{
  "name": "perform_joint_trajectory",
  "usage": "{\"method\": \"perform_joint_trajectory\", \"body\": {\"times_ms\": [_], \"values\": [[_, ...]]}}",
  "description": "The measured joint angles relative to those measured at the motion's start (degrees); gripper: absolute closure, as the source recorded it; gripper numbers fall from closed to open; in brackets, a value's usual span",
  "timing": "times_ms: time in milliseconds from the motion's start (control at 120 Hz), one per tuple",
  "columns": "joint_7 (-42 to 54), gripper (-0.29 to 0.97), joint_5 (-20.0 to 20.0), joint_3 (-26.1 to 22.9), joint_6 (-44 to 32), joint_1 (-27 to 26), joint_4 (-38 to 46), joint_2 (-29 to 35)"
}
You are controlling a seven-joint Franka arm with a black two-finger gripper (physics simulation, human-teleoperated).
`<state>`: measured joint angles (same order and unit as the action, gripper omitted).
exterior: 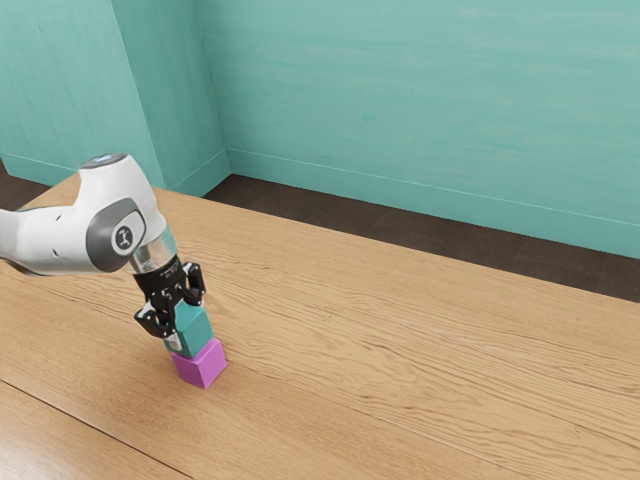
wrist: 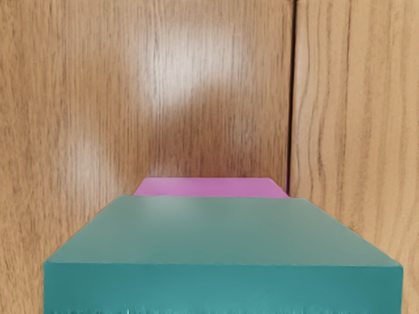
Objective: Pick up the blue block with one arm, and put the blue block on the pink block with one arm
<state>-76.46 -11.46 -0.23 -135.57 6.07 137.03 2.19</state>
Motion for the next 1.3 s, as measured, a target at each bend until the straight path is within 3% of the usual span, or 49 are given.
{"method": "perform_joint_trajectory", "body": {"times_ms": [942, 1200, 1300], "values": [[-0.65, 0.37, 0.08, 0.01, -0.39, -0.45, -1.04, -0.75], [-0.23, 0.13, 0.29, -0.04, -0.63, -0.79, -1.05, -0.29], [-0.23, 0.08, 5.52, -0.04, -0.13, -0.84, -1.62, 6.81]]}}
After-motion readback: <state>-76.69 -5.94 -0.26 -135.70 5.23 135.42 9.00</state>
